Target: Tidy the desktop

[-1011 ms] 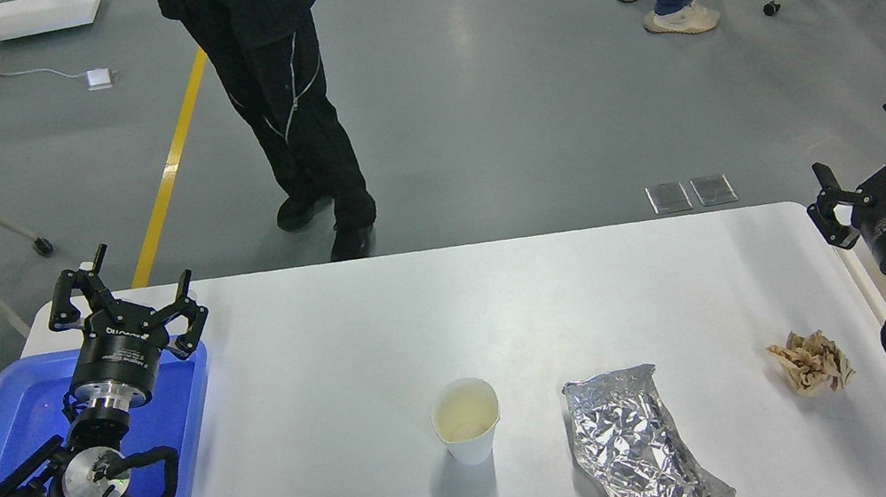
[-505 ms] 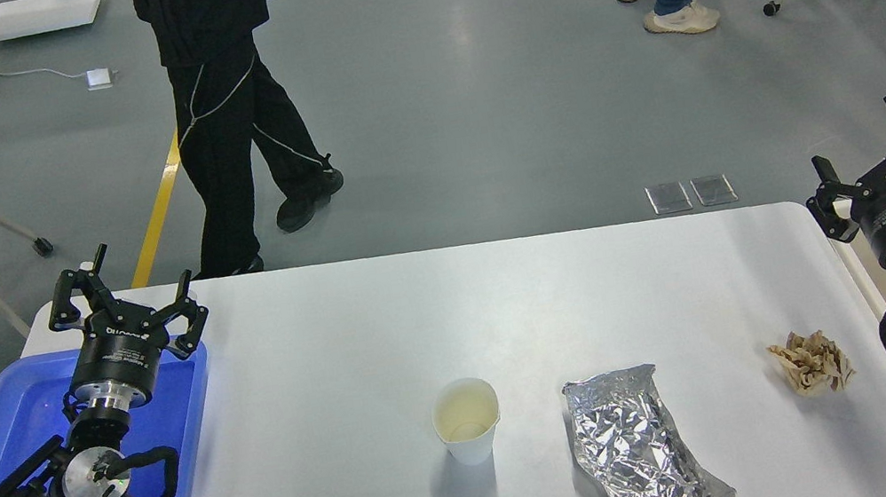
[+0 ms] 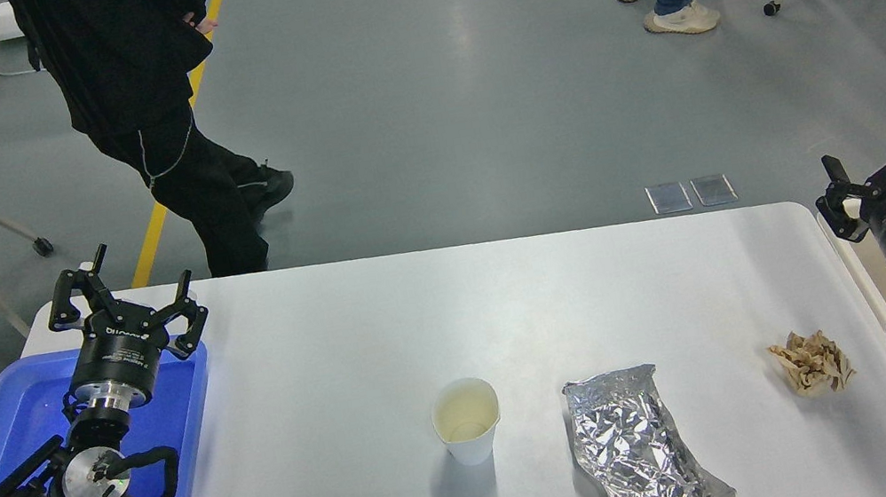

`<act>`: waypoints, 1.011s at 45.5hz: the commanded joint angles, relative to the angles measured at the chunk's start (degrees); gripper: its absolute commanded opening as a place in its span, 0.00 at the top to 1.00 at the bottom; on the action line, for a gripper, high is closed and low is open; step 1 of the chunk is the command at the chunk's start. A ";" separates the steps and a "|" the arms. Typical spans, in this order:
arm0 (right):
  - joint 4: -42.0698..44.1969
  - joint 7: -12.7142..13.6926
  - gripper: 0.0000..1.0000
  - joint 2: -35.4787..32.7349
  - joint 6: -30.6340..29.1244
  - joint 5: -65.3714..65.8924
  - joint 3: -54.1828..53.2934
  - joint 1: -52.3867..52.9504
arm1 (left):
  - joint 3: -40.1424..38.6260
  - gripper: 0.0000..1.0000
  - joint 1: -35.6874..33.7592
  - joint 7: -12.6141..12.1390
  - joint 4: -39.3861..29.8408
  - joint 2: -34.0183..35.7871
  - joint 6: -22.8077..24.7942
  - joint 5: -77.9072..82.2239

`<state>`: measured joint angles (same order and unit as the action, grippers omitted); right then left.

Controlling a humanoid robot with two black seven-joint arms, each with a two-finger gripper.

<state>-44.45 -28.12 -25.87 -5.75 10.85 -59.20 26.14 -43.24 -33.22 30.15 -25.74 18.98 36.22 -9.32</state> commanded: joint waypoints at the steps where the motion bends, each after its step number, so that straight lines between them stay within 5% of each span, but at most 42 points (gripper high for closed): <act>1: 0.24 0.08 0.00 -0.06 0.21 0.05 0.31 -0.22 | 0.00 0.00 0.00 0.00 -0.01 0.00 -0.01 0.00; 26: -0.11 0.08 0.00 -1.11 0.03 0.22 1.45 -0.31 | 0.00 0.00 0.00 0.00 -0.01 0.00 -0.01 0.00; 46: -0.11 0.17 0.00 -18.15 -0.05 0.22 29.56 10.94 | 0.00 0.00 0.00 0.00 -0.01 0.00 0.08 0.00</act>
<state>-44.60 -28.03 -35.51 -5.42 10.97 -43.53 31.00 -43.24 -33.22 30.15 -25.75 18.98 36.27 -9.32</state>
